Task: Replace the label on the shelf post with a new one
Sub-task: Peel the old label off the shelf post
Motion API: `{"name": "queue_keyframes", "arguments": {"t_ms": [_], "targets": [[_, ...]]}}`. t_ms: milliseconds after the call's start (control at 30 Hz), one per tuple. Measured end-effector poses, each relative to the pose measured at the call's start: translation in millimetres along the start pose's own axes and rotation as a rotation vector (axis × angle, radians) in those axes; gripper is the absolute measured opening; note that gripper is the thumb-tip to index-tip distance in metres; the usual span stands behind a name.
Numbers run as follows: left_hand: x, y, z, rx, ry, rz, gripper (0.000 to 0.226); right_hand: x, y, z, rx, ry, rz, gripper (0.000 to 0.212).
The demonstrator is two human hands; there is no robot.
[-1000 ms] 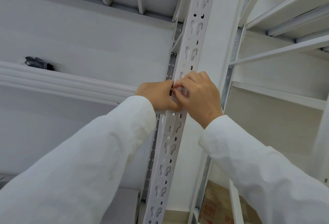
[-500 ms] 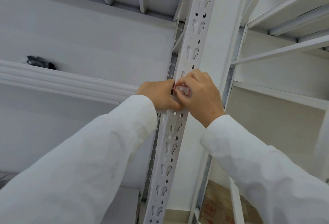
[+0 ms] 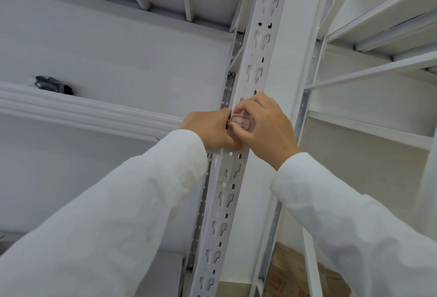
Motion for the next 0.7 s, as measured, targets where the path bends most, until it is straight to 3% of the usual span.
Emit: {"name": "queue_keyframes", "arguments": {"t_ms": [167, 400, 700], "targets": [[0, 0, 2, 0.010, 0.007, -0.003, 0.035, -2, -2, 4, 0.079, 0.028, -0.017, 0.005], [-3, 0, 3, -0.036, -0.016, -0.018, 0.043, -13, -4, 3, 0.091, 0.033, 0.112, 0.006], [-2, -3, 3, -0.017, -0.016, -0.004, 0.043, -14, -15, 16, 0.390, 0.231, 0.052, 0.004]]}}
Point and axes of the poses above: each hand's wrist, its own x-axis away from the middle knuckle, its own y-axis out of the back of the hand, z = x × y, the point moved 8 cm from there along -x, towards the middle knuckle, and after that the axes turned 2 degrees about -z, right-handed, at the moved point
